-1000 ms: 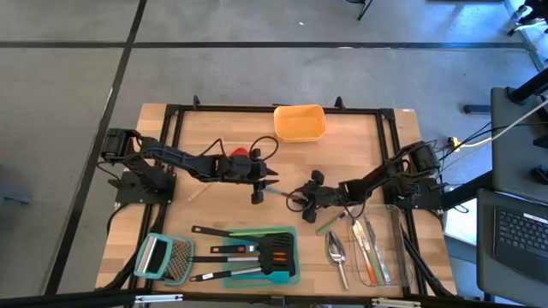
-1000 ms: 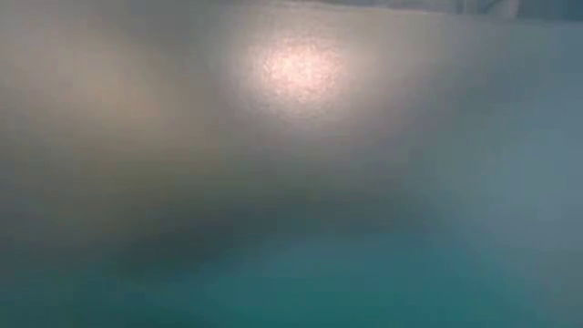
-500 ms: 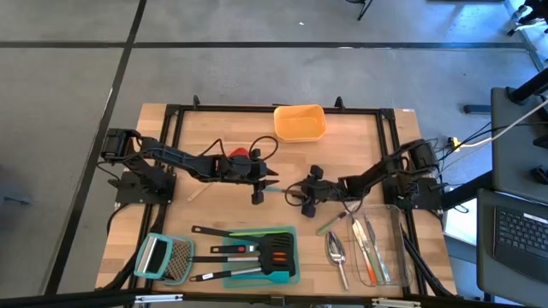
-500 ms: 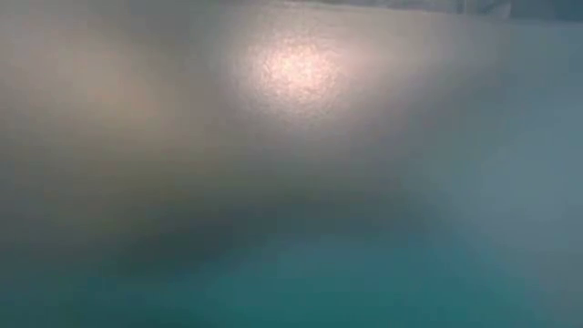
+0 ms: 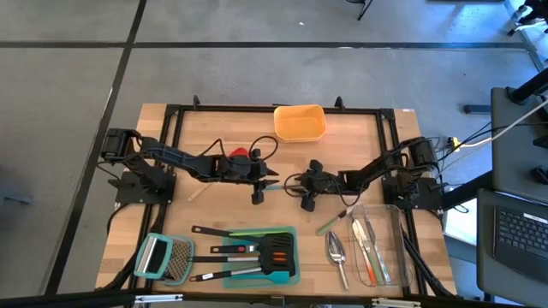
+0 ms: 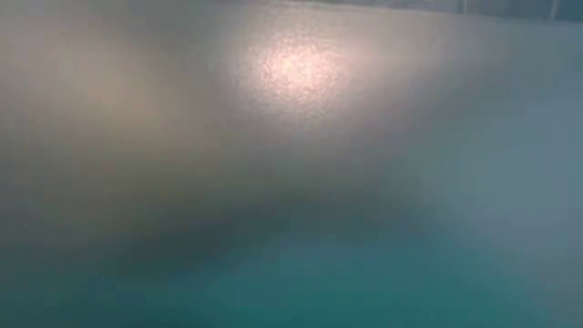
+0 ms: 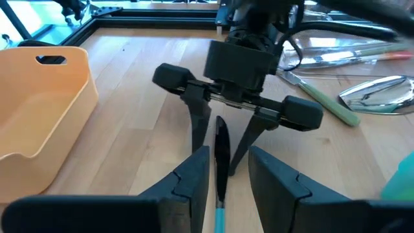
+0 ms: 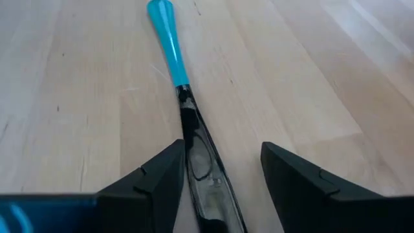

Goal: Pick & Place Kitchen Items
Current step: Put the blue table knife into the transparent bin

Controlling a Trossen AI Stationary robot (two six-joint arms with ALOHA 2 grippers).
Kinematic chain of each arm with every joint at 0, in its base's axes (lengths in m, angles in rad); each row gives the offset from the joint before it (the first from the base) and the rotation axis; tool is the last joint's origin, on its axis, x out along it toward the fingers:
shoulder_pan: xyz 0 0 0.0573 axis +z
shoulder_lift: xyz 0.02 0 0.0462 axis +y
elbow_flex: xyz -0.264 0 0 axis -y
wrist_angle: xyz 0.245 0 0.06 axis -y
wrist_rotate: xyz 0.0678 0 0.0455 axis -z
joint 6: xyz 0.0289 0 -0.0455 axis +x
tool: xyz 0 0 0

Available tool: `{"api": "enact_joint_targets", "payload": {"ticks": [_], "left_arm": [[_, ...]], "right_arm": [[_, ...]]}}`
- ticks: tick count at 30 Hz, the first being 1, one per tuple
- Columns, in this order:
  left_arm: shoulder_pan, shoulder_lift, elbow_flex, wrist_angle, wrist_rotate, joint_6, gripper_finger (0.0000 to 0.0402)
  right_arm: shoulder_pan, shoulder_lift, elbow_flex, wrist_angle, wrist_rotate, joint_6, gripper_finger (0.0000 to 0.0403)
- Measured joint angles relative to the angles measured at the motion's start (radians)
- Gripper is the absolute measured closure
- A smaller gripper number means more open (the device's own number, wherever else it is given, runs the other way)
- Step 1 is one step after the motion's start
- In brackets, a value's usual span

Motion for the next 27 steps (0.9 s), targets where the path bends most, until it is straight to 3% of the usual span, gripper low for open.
{"api": "enact_joint_targets", "payload": {"ticks": [11,27], "left_arm": [[-0.015,0.0,0.0,0.0,0.005,0.008,0.0299],[-0.02,0.0,0.0,0.004,0.007,-0.007,0.0299]], "right_arm": [[-0.016,0.0,-0.012,0.029,-0.122,-0.039,0.0196],[-0.038,0.024,-0.037,0.115,-0.193,-0.046,0.0196]]}}
